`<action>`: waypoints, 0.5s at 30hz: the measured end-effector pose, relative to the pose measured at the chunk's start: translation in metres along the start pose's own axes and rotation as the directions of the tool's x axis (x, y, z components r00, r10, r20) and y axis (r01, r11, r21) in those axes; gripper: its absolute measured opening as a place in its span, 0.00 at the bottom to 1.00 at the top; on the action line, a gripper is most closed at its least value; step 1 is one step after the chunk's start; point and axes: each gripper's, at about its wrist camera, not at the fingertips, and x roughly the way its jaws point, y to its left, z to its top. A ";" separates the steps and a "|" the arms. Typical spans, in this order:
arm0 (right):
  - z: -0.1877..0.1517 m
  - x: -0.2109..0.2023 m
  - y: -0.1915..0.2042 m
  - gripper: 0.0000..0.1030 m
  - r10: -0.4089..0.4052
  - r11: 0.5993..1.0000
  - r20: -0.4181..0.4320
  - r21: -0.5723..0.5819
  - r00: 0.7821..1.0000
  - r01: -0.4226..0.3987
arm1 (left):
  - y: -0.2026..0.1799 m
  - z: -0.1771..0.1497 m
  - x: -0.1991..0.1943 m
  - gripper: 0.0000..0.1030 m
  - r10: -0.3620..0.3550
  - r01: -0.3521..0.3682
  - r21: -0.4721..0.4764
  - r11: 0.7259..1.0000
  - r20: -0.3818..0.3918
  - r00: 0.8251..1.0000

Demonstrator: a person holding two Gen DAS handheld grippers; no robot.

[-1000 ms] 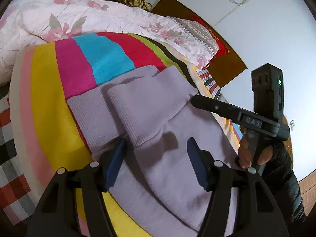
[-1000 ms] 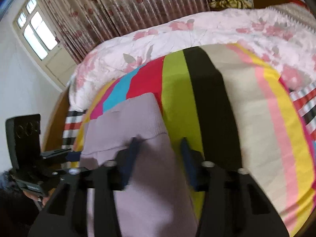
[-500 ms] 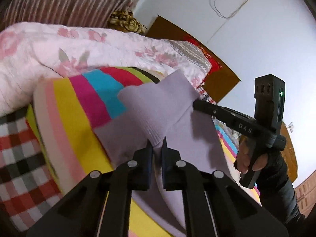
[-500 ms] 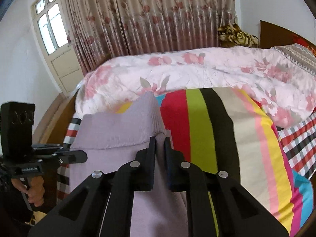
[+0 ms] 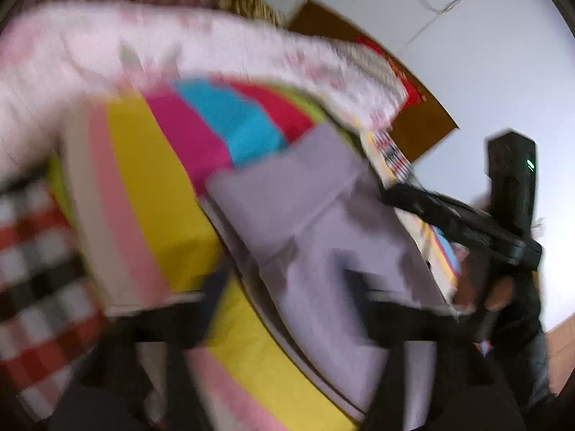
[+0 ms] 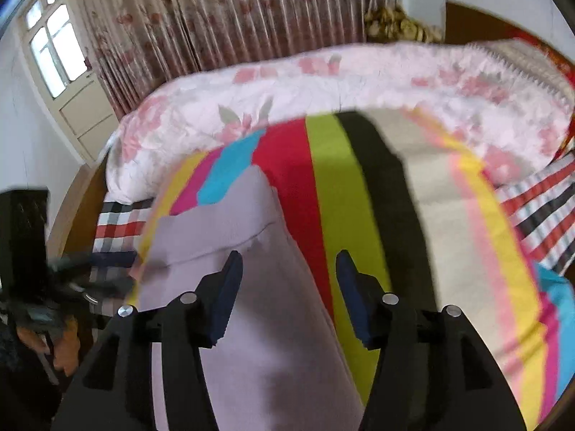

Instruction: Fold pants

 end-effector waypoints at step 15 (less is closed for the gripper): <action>-0.230 -0.117 0.077 0.55 -0.205 0.977 -0.105 0.043 0.973 0.210 | -0.087 -0.078 0.026 0.98 0.035 0.029 0.357 0.934 -0.172 0.984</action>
